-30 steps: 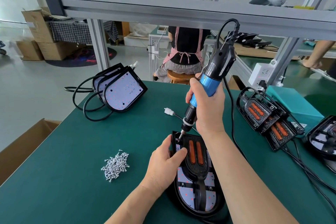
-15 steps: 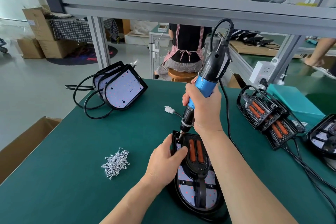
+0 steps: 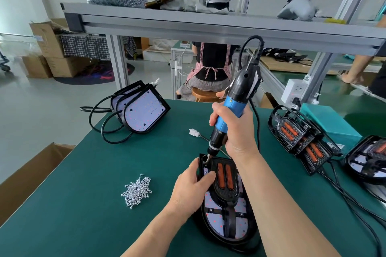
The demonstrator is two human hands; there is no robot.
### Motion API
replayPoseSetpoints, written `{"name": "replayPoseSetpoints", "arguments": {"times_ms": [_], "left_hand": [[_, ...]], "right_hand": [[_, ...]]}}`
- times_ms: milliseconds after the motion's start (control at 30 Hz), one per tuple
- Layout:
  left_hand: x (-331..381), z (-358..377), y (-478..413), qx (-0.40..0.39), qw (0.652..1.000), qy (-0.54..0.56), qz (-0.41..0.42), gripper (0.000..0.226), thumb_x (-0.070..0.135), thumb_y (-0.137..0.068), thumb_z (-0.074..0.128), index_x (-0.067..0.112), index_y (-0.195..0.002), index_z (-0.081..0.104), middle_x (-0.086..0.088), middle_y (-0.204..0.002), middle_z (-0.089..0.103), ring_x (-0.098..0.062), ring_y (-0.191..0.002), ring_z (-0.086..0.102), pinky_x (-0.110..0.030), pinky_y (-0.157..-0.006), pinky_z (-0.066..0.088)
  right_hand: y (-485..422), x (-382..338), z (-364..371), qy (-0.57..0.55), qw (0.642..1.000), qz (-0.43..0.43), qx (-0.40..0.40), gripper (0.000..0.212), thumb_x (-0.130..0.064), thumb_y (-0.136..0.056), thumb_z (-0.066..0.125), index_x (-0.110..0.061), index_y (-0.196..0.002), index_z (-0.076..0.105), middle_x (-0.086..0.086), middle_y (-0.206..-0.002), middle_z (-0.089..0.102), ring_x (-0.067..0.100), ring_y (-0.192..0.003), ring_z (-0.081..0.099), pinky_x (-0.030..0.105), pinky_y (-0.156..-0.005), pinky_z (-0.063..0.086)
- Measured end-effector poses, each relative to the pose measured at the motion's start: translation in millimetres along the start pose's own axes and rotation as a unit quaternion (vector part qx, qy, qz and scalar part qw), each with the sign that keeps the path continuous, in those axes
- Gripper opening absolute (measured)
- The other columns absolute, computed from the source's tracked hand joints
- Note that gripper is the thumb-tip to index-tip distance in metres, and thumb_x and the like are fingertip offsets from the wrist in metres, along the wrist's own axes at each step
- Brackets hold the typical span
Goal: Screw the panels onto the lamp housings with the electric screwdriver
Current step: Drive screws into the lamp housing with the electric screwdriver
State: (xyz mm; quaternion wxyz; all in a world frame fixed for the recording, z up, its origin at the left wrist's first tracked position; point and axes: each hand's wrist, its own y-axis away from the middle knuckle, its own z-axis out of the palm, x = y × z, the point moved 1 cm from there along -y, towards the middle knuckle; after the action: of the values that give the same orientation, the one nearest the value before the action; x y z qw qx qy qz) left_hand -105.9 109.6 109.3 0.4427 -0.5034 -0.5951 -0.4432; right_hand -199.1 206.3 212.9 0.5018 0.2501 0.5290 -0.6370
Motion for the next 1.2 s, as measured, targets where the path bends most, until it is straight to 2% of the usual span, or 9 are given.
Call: {"name": "replayPoseSetpoints", "arguments": {"times_ms": [233,367,533,633,733,867,967,1067,1200], "left_hand": [[0.9,-0.7,-0.5,-0.003,1.000,0.001,0.003,0.041,0.048,-0.082,0.055,0.035,-0.121,0.060,-0.002,-0.104,0.075,-0.029,-0.102,0.066,-0.050,-0.098,0.050],[1.1,-1.0,-1.3,-0.007,1.000,-0.001,0.008,0.035,0.044,-0.083,0.055,0.036,-0.117,0.062,0.011,-0.102,0.075,-0.020,-0.100,0.068,-0.046,-0.098,0.051],[-0.6,-1.6,-2.3,-0.006,1.000,0.004,0.011,0.032,0.045,-0.083,0.056,0.035,-0.112,0.063,-0.004,-0.097,0.074,-0.023,-0.089,0.066,-0.052,-0.094,0.051],[-1.3,-1.9,-2.8,-0.014,1.000,0.015,0.012,0.032,0.041,-0.083,0.056,0.033,-0.113,0.064,0.009,-0.103,0.075,-0.020,-0.103,0.069,-0.047,-0.098,0.051],[-2.4,-2.0,-2.4,-0.017,1.000,0.024,0.010,0.033,0.041,-0.082,0.057,0.035,-0.114,0.064,0.012,-0.106,0.075,-0.017,-0.106,0.068,-0.045,-0.100,0.050],[-3.4,-1.5,-2.6,-0.015,0.999,0.028,0.014,0.035,0.044,-0.080,0.057,0.038,-0.114,0.064,0.015,-0.105,0.075,-0.014,-0.105,0.069,-0.044,-0.101,0.051],[-5.0,-1.1,-3.5,-0.015,0.999,0.025,0.021,0.032,0.044,-0.082,0.057,0.039,-0.112,0.064,0.015,-0.104,0.075,-0.013,-0.104,0.069,-0.045,-0.100,0.051],[-6.4,-0.7,-3.3,-0.010,0.999,0.026,0.026,0.028,0.043,-0.083,0.057,0.042,-0.110,0.065,0.017,-0.104,0.075,-0.009,-0.103,0.069,-0.042,-0.101,0.051],[-5.0,0.1,-1.1,-0.008,0.999,0.041,0.035,0.026,0.041,-0.083,0.057,0.043,-0.106,0.067,0.015,-0.104,0.075,-0.010,-0.104,0.069,-0.038,-0.099,0.052]], "right_hand": [[0.2,-3.0,-4.0,-0.016,1.000,0.014,0.022,0.018,-0.010,-0.078,0.067,-0.007,-0.083,0.050,0.012,-0.058,0.052,0.020,-0.054,0.051,0.025,-0.059,0.048],[-1.3,-3.5,-3.1,-0.018,0.999,0.006,0.048,0.012,-0.006,-0.078,0.067,-0.010,-0.082,0.056,0.008,-0.056,0.052,0.019,-0.051,0.051,0.026,-0.055,0.048],[-0.6,-8.1,-2.8,-0.018,0.998,-0.004,0.058,0.016,0.001,-0.085,0.064,-0.013,-0.088,0.058,0.003,-0.059,0.055,0.019,-0.050,0.050,0.028,-0.055,0.047],[-10.0,-26.8,-7.8,-0.061,0.996,-0.011,0.063,0.018,0.000,-0.083,0.063,-0.007,-0.097,0.054,0.004,-0.059,0.051,0.019,-0.050,0.049,0.027,-0.054,0.044],[-23.3,-53.2,-22.9,-0.087,0.993,-0.015,0.085,0.025,-0.007,-0.082,0.067,-0.007,-0.102,0.051,0.004,-0.061,0.052,0.019,-0.050,0.050,0.028,-0.054,0.044],[-24.8,-64.3,-63.2,0.030,0.989,0.086,0.113,0.022,-0.024,-0.086,0.075,-0.015,-0.086,0.055,0.003,-0.058,0.057,0.018,-0.047,0.052,0.027,-0.051,0.046],[-16.6,-51.6,-97.6,0.106,0.963,0.208,0.134,0.033,-0.041,-0.088,0.077,-0.016,-0.093,0.056,0.006,-0.063,0.064,0.018,-0.047,0.057,0.025,-0.048,0.050],[-2.9,-25.8,-129.5,0.136,0.934,0.284,0.170,0.031,-0.035,-0.091,0.075,-0.011,-0.099,0.057,0.014,-0.085,0.064,0.018,-0.048,0.063,0.027,-0.046,0.053],[17.2,4.8,-154.3,0.198,0.905,0.330,0.181,0.037,-0.024,-0.092,0.075,-0.014,-0.109,0.044,0.015,-0.102,0.059,0.020,-0.056,0.065,0.029,-0.046,0.052]]}}
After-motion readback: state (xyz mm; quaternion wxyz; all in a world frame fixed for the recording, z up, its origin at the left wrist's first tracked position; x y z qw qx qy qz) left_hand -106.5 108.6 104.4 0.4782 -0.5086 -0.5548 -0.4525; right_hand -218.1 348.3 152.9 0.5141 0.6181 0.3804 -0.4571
